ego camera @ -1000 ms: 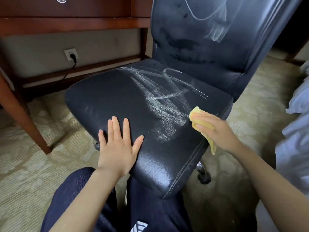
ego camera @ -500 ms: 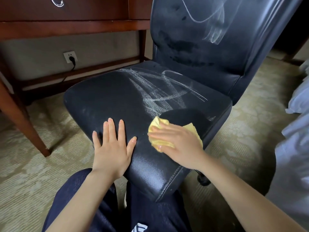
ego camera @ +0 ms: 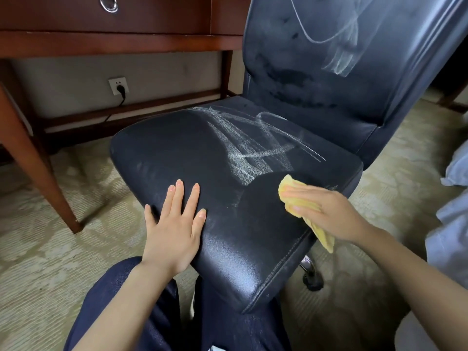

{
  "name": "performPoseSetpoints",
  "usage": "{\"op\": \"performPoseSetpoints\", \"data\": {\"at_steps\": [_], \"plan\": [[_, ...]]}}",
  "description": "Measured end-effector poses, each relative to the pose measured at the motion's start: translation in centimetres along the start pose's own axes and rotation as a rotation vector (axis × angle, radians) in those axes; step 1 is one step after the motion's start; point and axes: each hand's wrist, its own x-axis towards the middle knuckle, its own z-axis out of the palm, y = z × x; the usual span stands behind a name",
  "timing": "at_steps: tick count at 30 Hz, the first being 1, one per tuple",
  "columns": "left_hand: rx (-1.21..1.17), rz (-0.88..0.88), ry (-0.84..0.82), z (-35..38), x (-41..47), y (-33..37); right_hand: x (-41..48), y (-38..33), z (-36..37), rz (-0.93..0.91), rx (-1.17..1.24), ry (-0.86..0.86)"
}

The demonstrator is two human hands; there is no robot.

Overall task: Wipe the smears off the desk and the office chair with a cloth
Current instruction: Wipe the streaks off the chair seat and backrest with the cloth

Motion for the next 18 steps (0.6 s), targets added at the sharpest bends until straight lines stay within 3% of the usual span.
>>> {"op": "performPoseSetpoints", "data": {"at_steps": [9, 18], "plan": [[-0.052, -0.024, -0.003, -0.1, 0.0, 0.1, 10.2, -4.4, 4.4, 0.097, -0.143, -0.055], [-0.061, -0.03, 0.007, -0.1, 0.0, -0.1, 6.1, -9.1, 5.9, -0.224, -0.046, -0.116]]}}
